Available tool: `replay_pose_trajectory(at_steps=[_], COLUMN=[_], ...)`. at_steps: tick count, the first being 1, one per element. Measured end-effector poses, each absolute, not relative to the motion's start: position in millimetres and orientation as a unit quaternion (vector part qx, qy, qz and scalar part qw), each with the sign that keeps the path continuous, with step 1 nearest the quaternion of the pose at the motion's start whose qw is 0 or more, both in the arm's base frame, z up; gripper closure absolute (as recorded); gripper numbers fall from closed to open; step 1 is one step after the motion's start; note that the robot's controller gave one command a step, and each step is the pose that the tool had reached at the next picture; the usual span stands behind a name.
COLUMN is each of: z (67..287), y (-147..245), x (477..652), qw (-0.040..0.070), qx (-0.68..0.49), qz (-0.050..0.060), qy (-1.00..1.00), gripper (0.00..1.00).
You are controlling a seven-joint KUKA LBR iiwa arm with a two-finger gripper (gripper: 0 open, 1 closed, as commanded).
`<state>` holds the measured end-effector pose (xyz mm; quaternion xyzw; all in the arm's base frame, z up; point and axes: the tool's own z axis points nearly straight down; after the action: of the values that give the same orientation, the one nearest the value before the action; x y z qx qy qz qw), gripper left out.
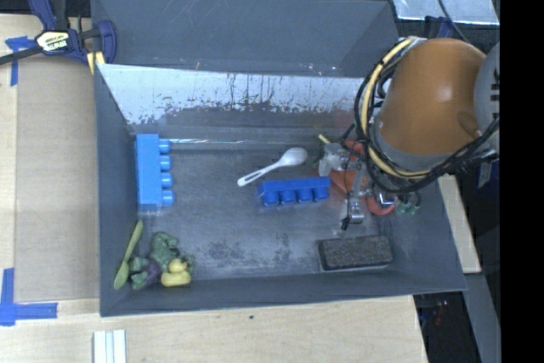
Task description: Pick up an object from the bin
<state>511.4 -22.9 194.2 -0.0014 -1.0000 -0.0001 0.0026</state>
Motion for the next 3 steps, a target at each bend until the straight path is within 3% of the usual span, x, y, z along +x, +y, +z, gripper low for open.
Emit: replay_pose_trajectory(at_steps=[1,2,3], z=[199,185,146], y=[-23,35,51], x=[513.3,539.8,583.7], qw=[-0.002,-0.003,-0.006], qx=[-0.001,-0.016,-0.032], qz=[0.000,0.000,-0.001], qy=[-1.000,-1.000,-0.999], gripper=[0.00,0.00,0.00])
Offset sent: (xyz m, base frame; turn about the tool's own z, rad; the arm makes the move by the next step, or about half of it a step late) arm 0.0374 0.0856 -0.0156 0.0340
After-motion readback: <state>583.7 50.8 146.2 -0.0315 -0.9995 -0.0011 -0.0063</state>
